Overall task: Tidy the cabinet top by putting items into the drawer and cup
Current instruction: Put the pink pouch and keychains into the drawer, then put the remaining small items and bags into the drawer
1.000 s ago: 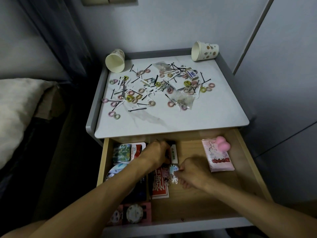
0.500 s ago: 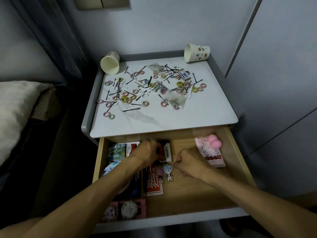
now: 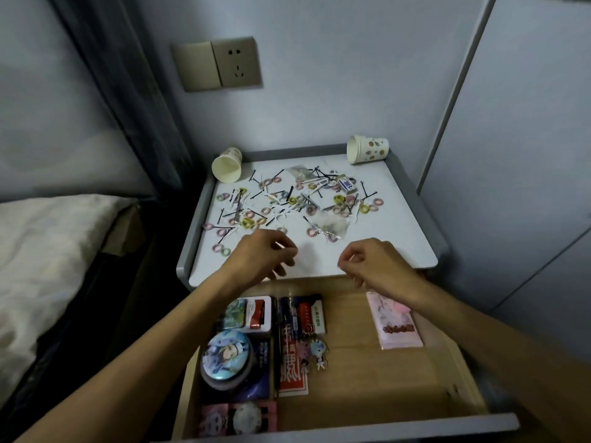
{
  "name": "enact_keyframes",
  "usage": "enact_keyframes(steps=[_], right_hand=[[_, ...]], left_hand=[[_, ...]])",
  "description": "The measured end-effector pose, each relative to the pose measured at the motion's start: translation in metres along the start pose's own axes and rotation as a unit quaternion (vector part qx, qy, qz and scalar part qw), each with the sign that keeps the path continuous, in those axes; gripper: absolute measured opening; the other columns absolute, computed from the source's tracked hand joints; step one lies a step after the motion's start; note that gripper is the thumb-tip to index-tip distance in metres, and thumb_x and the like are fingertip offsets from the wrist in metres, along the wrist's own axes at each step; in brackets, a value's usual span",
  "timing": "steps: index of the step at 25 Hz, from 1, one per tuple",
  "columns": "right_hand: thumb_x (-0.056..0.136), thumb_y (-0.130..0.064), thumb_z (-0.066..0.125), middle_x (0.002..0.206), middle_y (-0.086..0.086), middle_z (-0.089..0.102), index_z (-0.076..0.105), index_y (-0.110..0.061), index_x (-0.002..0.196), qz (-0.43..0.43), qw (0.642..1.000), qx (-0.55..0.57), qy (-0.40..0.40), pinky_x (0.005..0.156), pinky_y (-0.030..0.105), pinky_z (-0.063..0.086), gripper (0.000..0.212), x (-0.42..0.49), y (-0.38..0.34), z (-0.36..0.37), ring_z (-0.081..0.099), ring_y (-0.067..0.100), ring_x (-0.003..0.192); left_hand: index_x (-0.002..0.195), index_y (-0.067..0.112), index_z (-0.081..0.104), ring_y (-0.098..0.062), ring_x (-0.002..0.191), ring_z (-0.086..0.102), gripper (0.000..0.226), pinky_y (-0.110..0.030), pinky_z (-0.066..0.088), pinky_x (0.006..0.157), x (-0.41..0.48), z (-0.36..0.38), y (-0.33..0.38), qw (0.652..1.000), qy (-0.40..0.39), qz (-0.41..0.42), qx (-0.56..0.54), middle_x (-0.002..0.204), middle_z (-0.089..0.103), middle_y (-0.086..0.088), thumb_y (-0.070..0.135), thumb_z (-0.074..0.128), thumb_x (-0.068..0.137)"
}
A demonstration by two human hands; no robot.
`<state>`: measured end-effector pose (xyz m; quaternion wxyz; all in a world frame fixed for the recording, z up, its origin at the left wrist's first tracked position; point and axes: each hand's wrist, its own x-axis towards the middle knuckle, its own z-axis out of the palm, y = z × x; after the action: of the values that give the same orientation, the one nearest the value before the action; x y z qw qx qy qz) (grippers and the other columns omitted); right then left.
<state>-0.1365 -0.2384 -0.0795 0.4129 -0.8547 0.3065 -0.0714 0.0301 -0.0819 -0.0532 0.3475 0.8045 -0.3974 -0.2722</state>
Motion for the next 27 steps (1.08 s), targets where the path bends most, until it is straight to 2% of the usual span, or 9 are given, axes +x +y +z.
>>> enact_keyframes(steps=[3,6,10,14,17,19,22,24,27], right_hand=[[0.087,-0.017,0.064,0.070,-0.003,0.071,0.070,-0.020,0.085,-0.016,1.000,-0.010,0.019,0.056,0.027,0.052,0.007,0.036,-0.010,-0.022,0.067,0.010,0.055],[0.087,-0.015,0.063,0.088,-0.001,0.072,0.071,-0.021,0.086,-0.032,0.996,-0.061,0.049,0.071,0.034,0.057,0.010,0.078,-0.014,-0.035,0.069,0.017,0.072],[0.089,-0.024,0.064,0.115,0.006,0.064,0.066,-0.020,0.112,-0.046,0.973,-0.197,0.109,0.082,0.036,0.051,0.023,0.141,-0.005,-0.050,0.061,0.024,0.100],[0.092,-0.040,0.061,0.131,0.011,0.046,0.049,-0.021,0.133,-0.031,0.960,-0.269,0.070,0.089,0.040,0.047,0.047,0.196,0.007,-0.054,0.049,0.030,0.118],[0.092,-0.037,0.061,0.123,0.011,0.052,0.051,-0.017,0.128,-0.047,0.950,-0.297,0.087,0.084,0.039,0.047,0.043,0.214,0.012,-0.044,0.050,0.030,0.114],[0.092,-0.031,0.061,0.119,0.012,0.054,0.053,-0.014,0.126,-0.058,0.944,-0.304,0.112,0.085,0.041,0.047,0.038,0.220,0.015,-0.038,0.051,0.031,0.111],[0.095,-0.019,0.055,0.118,0.012,0.056,0.056,-0.011,0.125,-0.068,0.945,-0.292,0.129,0.084,0.043,0.050,0.031,0.220,0.014,-0.038,0.055,0.033,0.106],[0.096,-0.013,0.051,0.118,0.013,0.053,0.056,-0.010,0.125,-0.106,0.936,-0.305,0.143,0.079,0.043,0.051,0.029,0.216,0.008,-0.042,0.058,0.035,0.097],[0.097,-0.010,0.045,0.118,0.008,0.043,0.052,-0.010,0.125,-0.199,0.927,-0.310,0.072,0.073,0.041,0.051,0.029,0.201,-0.010,-0.039,0.058,0.031,0.085]], left_hand=[[0.098,0.010,0.069,-0.016,0.067,0.067,0.011,-0.026,0.054,0.060,0.023,-0.013,0.013,0.995,0.041,-0.021,-0.090,0.086,0.075,-0.006,0.017,0.061,0.095],[0.099,0.004,0.068,-0.016,0.064,0.064,0.012,-0.027,0.054,0.061,0.049,-0.023,0.015,0.986,0.080,-0.043,-0.142,0.089,0.074,-0.012,0.013,0.061,0.095],[0.097,0.008,0.069,-0.018,0.067,0.064,0.008,-0.032,0.054,0.064,0.089,-0.024,0.006,0.987,0.116,-0.044,-0.098,0.088,0.072,-0.011,0.011,0.062,0.092],[0.090,0.023,0.070,-0.021,0.077,0.069,0.006,-0.037,0.059,0.072,0.127,-0.023,-0.003,0.989,0.140,-0.044,-0.030,0.095,0.074,-0.003,0.018,0.066,0.089],[0.103,0.016,0.071,-0.015,0.077,0.065,0.014,-0.011,0.043,0.054,0.144,-0.021,-0.003,0.986,0.155,-0.017,0.050,0.114,0.070,-0.001,0.018,0.063,0.092],[0.106,0.013,0.070,-0.016,0.086,0.064,0.017,-0.011,0.038,0.054,0.152,-0.018,-0.003,0.982,0.159,0.001,0.100,0.112,0.071,-0.001,0.019,0.062,0.093],[0.104,0.015,0.071,-0.017,0.089,0.063,0.015,-0.023,0.042,0.069,0.157,-0.019,-0.009,0.980,0.169,-0.008,0.103,0.104,0.069,0.008,0.021,0.061,0.093],[0.099,0.017,0.070,-0.016,0.079,0.062,0.012,-0.023,0.046,0.063,0.154,-0.025,-0.017,0.981,0.182,-0.021,0.058,0.095,0.069,0.005,0.017,0.061,0.092],[0.089,0.012,0.068,-0.017,0.065,0.059,0.012,-0.016,0.044,0.046,0.143,-0.033,-0.022,0.964,0.196,-0.066,-0.169,0.082,0.067,-0.004,0.006,0.058,0.093]])
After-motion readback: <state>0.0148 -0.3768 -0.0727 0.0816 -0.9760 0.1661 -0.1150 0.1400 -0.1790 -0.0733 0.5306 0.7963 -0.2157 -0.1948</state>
